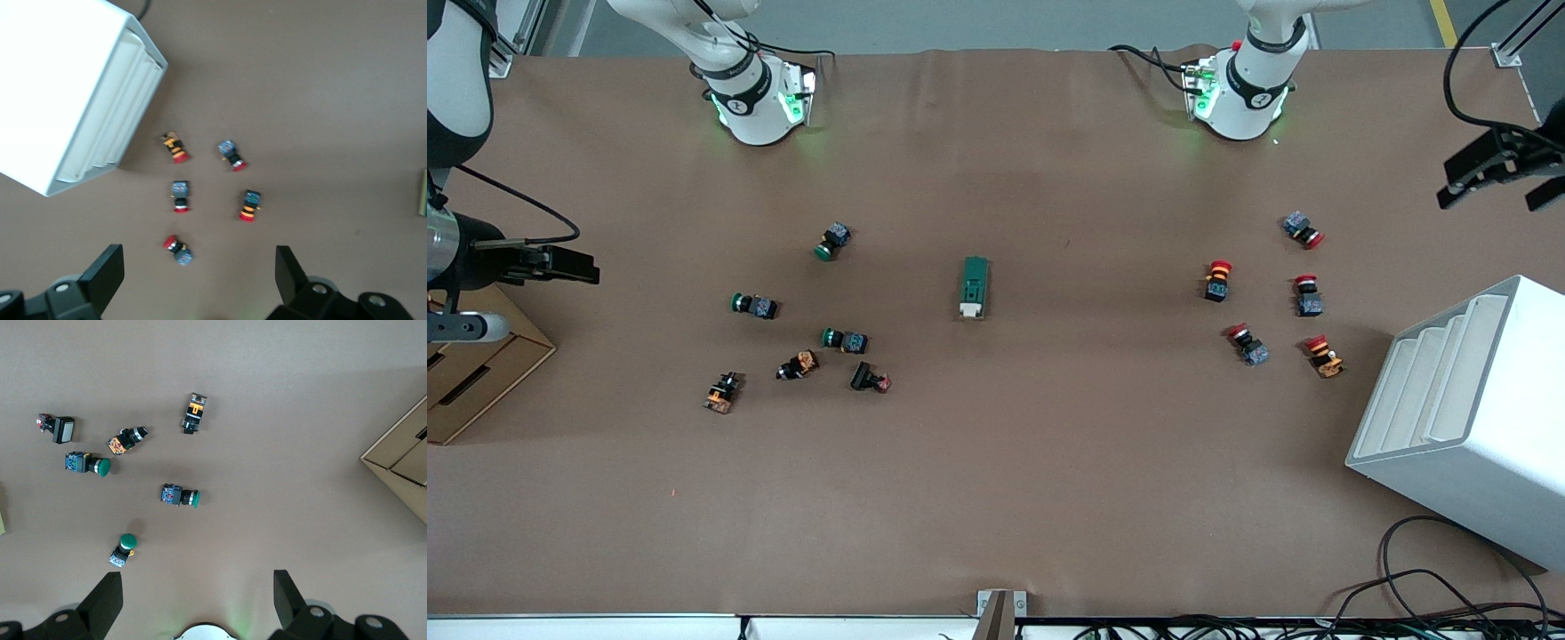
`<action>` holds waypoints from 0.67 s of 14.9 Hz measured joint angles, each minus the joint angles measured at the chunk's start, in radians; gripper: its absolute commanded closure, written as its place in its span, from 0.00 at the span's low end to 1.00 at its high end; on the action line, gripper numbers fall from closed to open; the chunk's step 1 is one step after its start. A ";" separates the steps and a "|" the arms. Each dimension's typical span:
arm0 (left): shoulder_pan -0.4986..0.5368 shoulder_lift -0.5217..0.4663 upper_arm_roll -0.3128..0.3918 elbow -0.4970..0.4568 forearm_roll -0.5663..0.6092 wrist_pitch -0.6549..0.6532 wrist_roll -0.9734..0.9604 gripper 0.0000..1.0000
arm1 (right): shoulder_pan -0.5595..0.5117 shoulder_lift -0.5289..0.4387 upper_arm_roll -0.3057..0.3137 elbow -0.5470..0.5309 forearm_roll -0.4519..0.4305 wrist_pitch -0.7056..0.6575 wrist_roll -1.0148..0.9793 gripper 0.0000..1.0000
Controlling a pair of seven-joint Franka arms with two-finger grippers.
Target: Close load switch with both arms
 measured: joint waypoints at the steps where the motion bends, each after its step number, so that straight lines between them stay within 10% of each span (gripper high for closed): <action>1: -0.002 -0.018 0.000 -0.020 -0.008 0.000 0.000 0.00 | 0.000 0.000 0.001 0.000 0.000 0.002 0.000 0.00; 10: -0.033 -0.065 -0.042 -0.075 -0.014 -0.013 -0.006 0.00 | -0.003 -0.058 0.000 0.001 -0.001 -0.007 0.000 0.00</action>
